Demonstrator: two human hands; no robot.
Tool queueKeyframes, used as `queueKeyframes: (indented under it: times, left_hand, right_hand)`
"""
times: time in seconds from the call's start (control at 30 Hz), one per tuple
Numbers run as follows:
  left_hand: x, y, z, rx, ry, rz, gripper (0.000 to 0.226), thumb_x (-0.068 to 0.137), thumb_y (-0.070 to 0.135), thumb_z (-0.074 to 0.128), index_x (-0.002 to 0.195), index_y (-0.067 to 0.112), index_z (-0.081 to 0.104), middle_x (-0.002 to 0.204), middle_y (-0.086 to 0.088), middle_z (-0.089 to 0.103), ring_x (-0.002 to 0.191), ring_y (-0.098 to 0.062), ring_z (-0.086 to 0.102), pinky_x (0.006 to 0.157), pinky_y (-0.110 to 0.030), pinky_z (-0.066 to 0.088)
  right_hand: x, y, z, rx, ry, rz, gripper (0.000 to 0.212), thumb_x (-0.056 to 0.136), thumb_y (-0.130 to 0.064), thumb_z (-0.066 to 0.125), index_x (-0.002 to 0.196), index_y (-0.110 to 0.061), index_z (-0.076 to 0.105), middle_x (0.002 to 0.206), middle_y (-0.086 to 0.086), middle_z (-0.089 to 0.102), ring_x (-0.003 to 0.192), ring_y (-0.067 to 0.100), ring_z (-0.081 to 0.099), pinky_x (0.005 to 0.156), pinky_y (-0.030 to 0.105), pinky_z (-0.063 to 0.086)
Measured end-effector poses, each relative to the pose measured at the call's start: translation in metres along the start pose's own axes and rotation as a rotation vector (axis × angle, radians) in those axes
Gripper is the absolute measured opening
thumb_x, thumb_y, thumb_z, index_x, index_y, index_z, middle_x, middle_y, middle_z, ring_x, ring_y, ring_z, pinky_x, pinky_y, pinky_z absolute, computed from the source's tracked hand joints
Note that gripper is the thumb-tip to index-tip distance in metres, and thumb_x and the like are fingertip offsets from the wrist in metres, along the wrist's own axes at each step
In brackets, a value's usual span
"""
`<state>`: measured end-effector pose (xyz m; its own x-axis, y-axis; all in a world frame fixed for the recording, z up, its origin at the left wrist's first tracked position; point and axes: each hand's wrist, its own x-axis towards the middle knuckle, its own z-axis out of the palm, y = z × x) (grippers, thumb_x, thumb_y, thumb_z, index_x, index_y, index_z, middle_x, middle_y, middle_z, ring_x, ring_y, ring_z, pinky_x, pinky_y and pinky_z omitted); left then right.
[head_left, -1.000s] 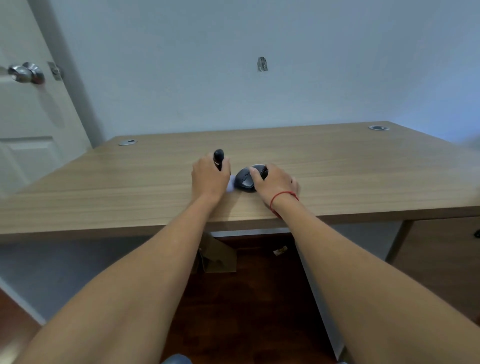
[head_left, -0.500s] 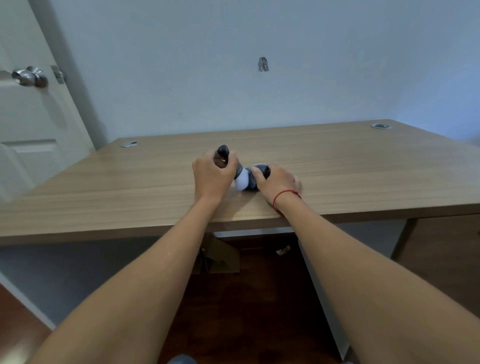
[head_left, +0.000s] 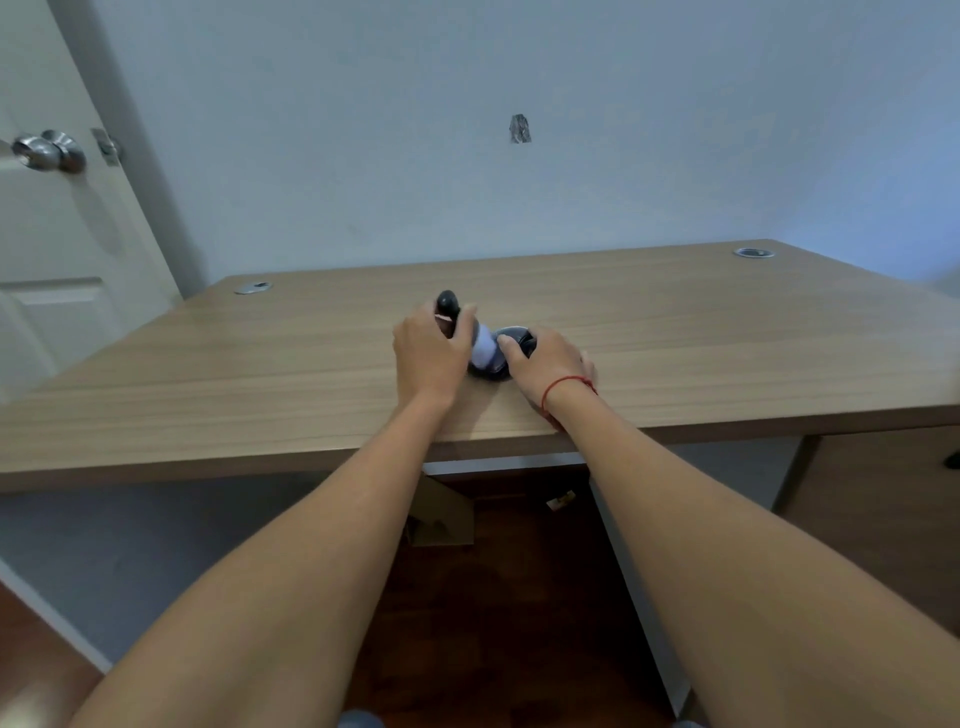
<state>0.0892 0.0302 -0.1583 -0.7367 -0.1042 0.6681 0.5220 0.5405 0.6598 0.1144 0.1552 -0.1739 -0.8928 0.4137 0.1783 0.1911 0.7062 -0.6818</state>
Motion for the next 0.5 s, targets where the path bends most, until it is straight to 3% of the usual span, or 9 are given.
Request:
queueKeyframes:
  times: [0.1,0.27,0.4,0.5]
  left_hand:
    - [0.006,-0.011,-0.007,0.125,-0.017,-0.015,0.034,0.091,0.032,0.06,0.081,0.0,0.064,0.079,-0.015,0.07,0.078,-0.033,0.064,0.073,-0.038,0.048]
    - [0.007,0.002,-0.003,-0.12,-0.028,0.009,0.034,0.087,0.034,0.065,0.084,0.0,0.066,0.08,-0.012,0.073,0.075,-0.026,0.07,0.074,-0.041,0.058]
    - [0.01,-0.007,-0.003,0.027,-0.097,-0.008,0.031,0.089,0.032,0.062,0.075,0.006,0.057,0.074,-0.013,0.067,0.072,-0.032,0.063,0.072,-0.04,0.052]
    - [0.008,-0.015,-0.005,-0.024,-0.046,-0.027,0.034,0.089,0.032,0.061,0.072,0.003,0.057,0.07,-0.014,0.067,0.068,-0.032,0.062,0.067,-0.039,0.049]
  right_hand:
    - [0.001,0.002,0.001,0.005,0.001,-0.001,0.046,0.096,-0.054,0.041,0.122,-0.021,0.061,0.123,0.004,0.066,0.122,0.028,0.055,0.116,0.047,0.027]
    - [0.002,0.001,0.002,-0.009,-0.005,-0.013,0.045,0.097,-0.052,0.04,0.125,-0.024,0.061,0.123,0.004,0.067,0.124,0.027,0.054,0.117,0.048,0.025]
    - [0.003,0.003,0.003,0.008,-0.01,-0.019,0.046,0.096,-0.052,0.042,0.125,-0.022,0.061,0.125,0.004,0.066,0.125,0.028,0.054,0.117,0.047,0.025]
    - [0.003,0.003,0.002,-0.005,-0.015,-0.017,0.045,0.096,-0.052,0.041,0.123,-0.021,0.061,0.125,0.003,0.066,0.125,0.027,0.054,0.117,0.047,0.024]
